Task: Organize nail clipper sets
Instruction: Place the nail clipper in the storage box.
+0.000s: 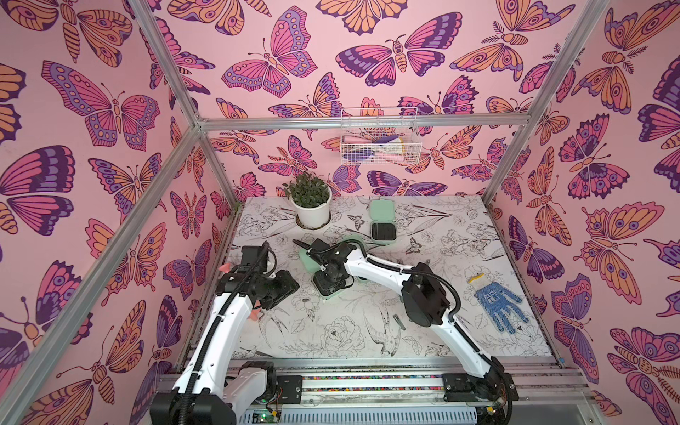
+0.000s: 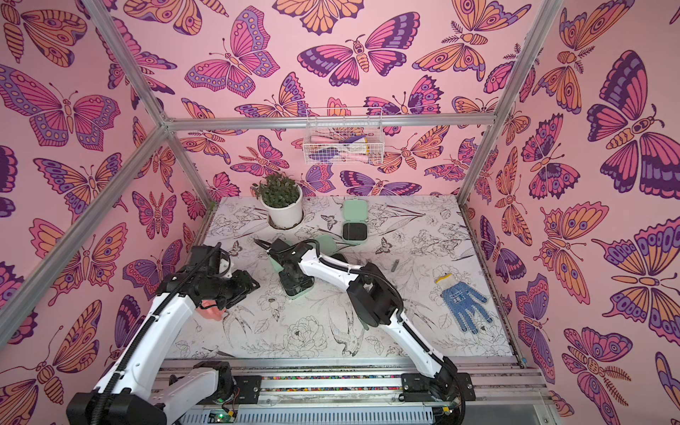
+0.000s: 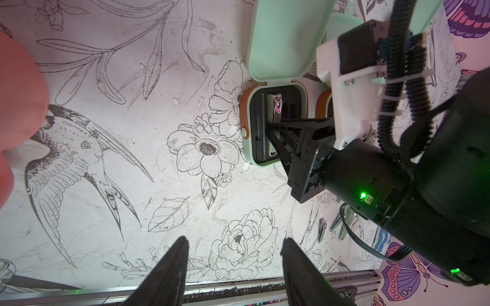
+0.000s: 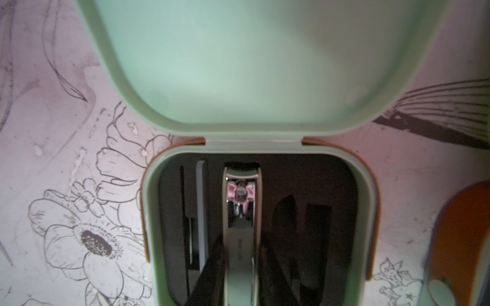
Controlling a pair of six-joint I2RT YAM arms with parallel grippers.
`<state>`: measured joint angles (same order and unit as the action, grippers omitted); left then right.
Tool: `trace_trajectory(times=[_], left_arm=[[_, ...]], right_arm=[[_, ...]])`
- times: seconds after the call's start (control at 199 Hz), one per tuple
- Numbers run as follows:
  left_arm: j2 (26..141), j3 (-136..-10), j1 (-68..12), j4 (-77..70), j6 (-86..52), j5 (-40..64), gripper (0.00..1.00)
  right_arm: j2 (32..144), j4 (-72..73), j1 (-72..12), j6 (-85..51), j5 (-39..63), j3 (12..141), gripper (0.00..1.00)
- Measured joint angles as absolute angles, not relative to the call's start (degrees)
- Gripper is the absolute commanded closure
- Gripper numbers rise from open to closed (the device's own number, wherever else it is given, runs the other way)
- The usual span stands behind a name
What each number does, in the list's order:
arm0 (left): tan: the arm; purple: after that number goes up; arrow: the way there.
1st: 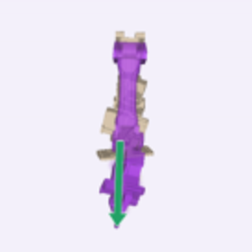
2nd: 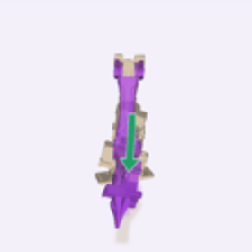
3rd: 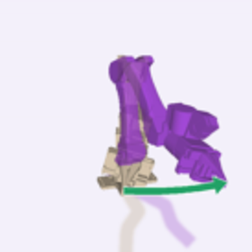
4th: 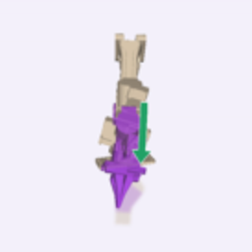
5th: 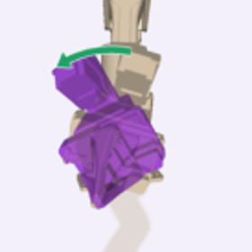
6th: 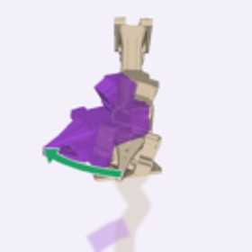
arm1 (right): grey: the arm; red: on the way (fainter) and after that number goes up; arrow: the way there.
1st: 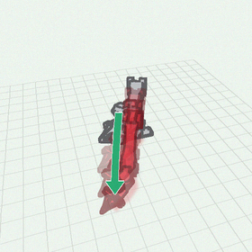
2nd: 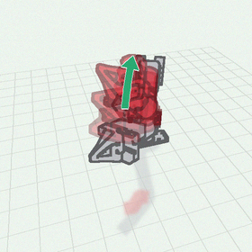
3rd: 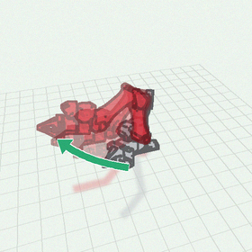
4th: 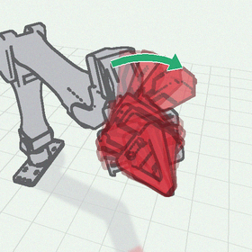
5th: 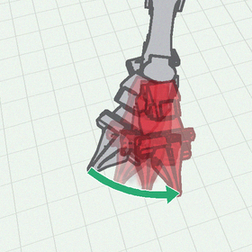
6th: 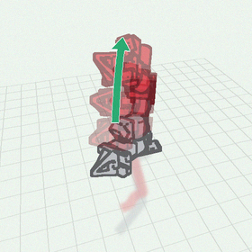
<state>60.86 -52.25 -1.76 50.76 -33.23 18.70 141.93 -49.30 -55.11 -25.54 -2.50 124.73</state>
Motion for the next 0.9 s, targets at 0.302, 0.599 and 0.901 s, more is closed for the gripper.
trace_trajectory(times=[0.302, 0.599, 0.901], left_arm=[[60.86, -52.25, -1.76, 50.78, -33.23, 18.96, 0.41], [60.86, -52.25, -1.76, 50.76, -33.23, 19.53, 0.41], [60.9, -52.25, -1.76, 50.76, -33.23, 19.73, 0.41]], right_arm=[[142.1, -49.82, -55.11, -25.54, -2.48, 125.32, 0.84], [142.87, -51.66, -55.11, -25.52, -2.87, 127.5, 0.72], [143.2, -52.9, -55.09, -25.5, -3.81, 128.31, 0.62]])
